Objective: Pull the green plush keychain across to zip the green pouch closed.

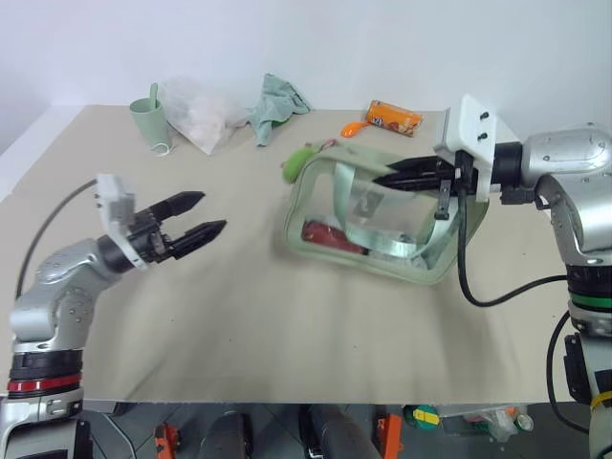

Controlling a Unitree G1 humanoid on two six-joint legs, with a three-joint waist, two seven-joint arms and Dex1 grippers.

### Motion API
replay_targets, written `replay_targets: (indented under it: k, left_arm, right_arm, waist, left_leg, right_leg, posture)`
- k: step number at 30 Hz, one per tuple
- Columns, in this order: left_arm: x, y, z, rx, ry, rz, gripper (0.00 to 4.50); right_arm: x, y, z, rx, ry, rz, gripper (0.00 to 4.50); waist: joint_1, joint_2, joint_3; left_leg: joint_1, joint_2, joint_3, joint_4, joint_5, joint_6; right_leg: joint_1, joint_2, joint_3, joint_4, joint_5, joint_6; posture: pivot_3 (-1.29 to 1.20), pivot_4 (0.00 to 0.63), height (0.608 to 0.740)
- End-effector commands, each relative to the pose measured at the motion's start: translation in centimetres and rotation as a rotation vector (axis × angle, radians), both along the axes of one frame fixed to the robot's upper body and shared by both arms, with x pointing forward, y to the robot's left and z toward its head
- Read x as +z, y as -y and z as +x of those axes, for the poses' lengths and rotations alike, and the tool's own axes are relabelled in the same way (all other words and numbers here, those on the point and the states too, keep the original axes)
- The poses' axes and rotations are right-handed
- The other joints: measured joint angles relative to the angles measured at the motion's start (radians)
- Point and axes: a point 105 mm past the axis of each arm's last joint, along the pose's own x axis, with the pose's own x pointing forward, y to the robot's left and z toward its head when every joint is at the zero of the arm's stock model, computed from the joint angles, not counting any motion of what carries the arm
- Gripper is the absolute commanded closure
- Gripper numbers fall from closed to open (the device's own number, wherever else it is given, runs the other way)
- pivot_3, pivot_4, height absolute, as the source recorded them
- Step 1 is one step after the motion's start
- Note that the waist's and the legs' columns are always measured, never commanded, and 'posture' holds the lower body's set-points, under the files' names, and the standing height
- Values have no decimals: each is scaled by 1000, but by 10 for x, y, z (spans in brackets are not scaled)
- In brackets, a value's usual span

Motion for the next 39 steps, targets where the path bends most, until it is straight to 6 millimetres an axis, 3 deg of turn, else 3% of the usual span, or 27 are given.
replay_targets:
  k: [1, 11, 15, 20, 24, 29, 32, 33, 36, 39]
  left_arm:
    - [20, -18, -9, 22, 44, -17, 0]
    - [25, -10, -26, -32, 54, 24, 0]
    - [25, -7, -27, -36, 52, 26, 0]
    - [24, -6, -28, -38, 49, 25, 0]
    - [23, -4, -28, -41, 46, 25, 0]
    - [23, -2, -27, -50, 43, 22, 0]
    - [21, 0, -26, -61, 36, 23, 0]
    - [21, 2, -26, -68, 33, 21, 0]
    - [18, 6, -24, -87, 24, 22, 0]
    - [17, 10, -25, -111, 23, 31, 0]
  right_arm:
    - [12, -14, -13, 66, 64, -19, 4458]
    - [21, -54, -6, 151, 205, -48, 4458]
    - [9, -67, -10, 203, 193, -69, 4458]
    - [-21, -86, -13, 223, 106, -49, 4458]
    - [-28, -94, 0, 133, 61, 31, 3137]
    - [-26, -92, 2, 106, 13, 74, 1355]
    - [-5, -84, -9, 137, -87, 190, 364]
    - [0, -77, -24, 209, -153, 213, 32]
    - [7, -49, -51, 318, -239, 239, 8]
    - [6, -15, -36, 152, -230, 226, 8]
  waist:
    - [-1, 0, 0]
    - [0, 0, 0]
    - [0, 0, 0]
    - [0, -1, 0]
    - [0, -1, 0]
    - [0, -1, -1]
    - [1, -1, -1]
    - [1, -1, -1]
    - [6, -1, -1]
    - [7, -1, -1]
  left_leg:
    - [0, 0, 0, 0, 0, 0]
    - [0, 0, 0, 1, 0, 0]
    - [0, 1, 0, 0, 0, -1]
    - [-1, 1, 0, 0, 0, -1]
    - [-1, 1, 0, 1, 0, -1]
    - [0, 1, -1, 2, 2, -4]
    - [0, 1, -1, 2, 3, -4]
    - [0, 1, -2, 2, 3, -4]
    - [-1, 0, -3, 1, 2, -4]
    - [-2, -1, -6, 1, 1, -3]
  right_leg:
    - [0, 0, 0, 0, 0, 0]
    - [0, 0, -1, 0, 1, 0]
    - [0, 0, -1, 0, 0, -1]
    - [-1, 0, -1, 1, 0, -1]
    - [-1, 0, -2, 2, 0, -2]
    - [-1, 0, -3, 2, 2, -2]
    - [-1, 0, -3, 2, 3, -2]
    - [0, 0, -4, 2, 3, -2]
    - [0, 0, -4, 2, 2, -3]
    - [1, -1, -6, 0, 0, -3]
  posture:
    - [0, 150, 737]
    - [0, 150, 737]
    - [0, 150, 737]
    - [0, 150, 737]
    - [0, 150, 737]
    - [0, 150, 737]
    - [0, 150, 737]
    - [0, 150, 737]
    - [0, 150, 737]
    - [0, 150, 737]
